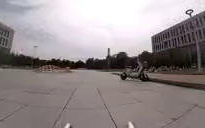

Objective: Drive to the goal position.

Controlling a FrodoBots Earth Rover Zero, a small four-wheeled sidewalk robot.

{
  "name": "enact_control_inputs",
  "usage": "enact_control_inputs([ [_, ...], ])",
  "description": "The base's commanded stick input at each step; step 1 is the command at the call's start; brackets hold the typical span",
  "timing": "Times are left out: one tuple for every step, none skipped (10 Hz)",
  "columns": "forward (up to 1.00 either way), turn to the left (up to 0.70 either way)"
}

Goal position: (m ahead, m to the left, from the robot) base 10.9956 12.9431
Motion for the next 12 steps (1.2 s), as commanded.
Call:
enact_control_inputs([
  [0.45, 0.27],
  [0.45, 0.27],
  [0.45, 0.27],
  [0.45, 0.27],
  [0.45, 0.14],
  [0.45, 0.00],
  [0.45, 0.00],
  [0.45, 0.00],
  [0.45, 0.00],
  [0.45, 0.00],
  [0.45, 0.00],
  [0.45, 0.00],
])
